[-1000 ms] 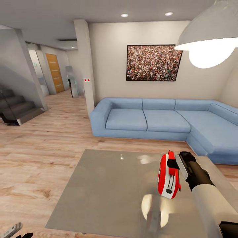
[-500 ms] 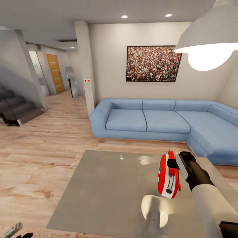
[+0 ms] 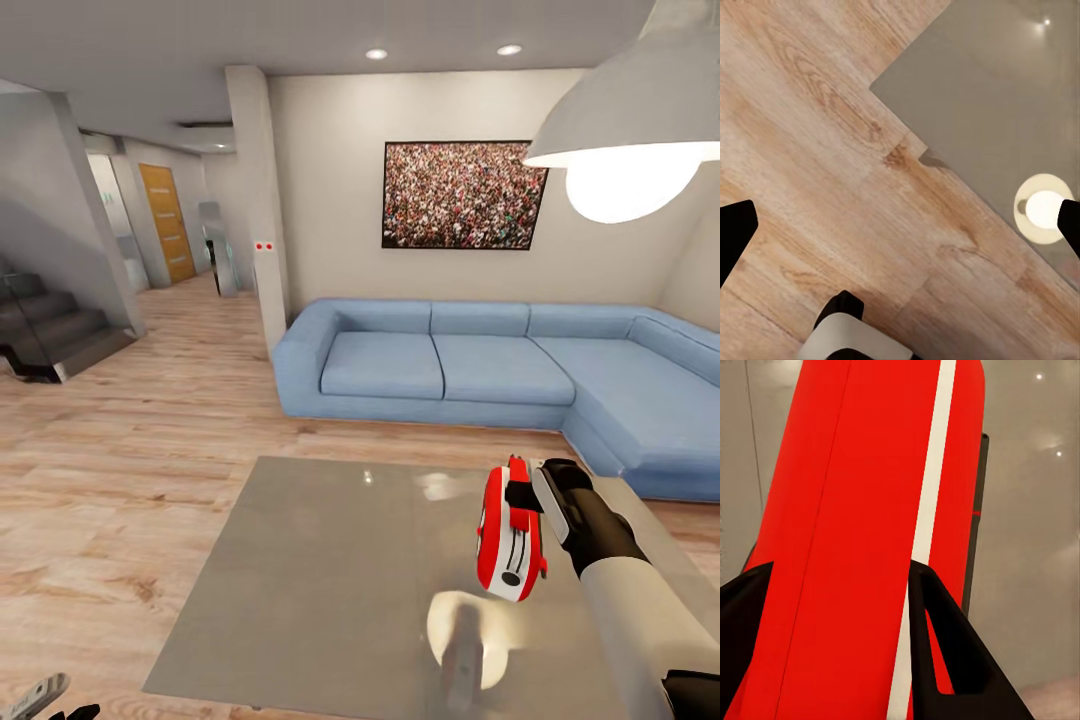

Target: Turn on the radio receiver that's on the table in the living room.

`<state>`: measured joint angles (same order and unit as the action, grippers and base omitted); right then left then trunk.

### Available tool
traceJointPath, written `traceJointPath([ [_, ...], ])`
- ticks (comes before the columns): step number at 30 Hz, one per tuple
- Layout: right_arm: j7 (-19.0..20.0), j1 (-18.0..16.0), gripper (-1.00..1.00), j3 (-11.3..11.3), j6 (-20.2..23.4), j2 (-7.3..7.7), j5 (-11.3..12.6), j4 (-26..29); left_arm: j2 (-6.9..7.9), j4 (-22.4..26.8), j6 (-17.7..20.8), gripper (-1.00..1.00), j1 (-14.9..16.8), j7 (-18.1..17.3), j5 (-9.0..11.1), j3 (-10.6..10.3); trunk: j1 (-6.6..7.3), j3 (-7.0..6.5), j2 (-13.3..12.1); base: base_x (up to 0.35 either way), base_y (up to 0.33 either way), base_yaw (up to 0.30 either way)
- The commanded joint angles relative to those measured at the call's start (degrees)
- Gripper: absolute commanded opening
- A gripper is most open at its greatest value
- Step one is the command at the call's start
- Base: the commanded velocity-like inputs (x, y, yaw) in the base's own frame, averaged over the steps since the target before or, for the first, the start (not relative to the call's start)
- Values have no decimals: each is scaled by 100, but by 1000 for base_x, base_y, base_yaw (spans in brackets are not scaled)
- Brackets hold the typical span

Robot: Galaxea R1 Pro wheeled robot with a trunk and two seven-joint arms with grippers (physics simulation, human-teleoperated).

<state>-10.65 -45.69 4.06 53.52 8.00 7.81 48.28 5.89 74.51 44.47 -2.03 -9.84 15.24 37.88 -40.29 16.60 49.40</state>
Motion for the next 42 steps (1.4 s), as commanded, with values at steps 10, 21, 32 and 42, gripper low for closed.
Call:
traceJointPath([
  [10, 1, -1, -100, -34, 0, 0, -8, -20, 0, -5, 0, 100, 1, 0, 0, -4, 220, -180, -402, 0, 0, 0],
  [21, 1, -1, -100, -72, 0, 0, -5, -21, 0, 0, 0, 100, 1, 0, 1, -3, 462, -378, -844, 0, 0, 0],
  [32, 1, -1, -100, -72, 0, 0, -1, -22, 0, 2, 0, 100, 1, 0, 0, -6, 704, -575, -1285, 0, 0, 0],
  [42, 1, -1, -100, -72, 0, 0, 1, -29, 0, 2, 0, 100, 1, 0, 0, -6, 923, -755, -1686, 0, 0, 0],
])
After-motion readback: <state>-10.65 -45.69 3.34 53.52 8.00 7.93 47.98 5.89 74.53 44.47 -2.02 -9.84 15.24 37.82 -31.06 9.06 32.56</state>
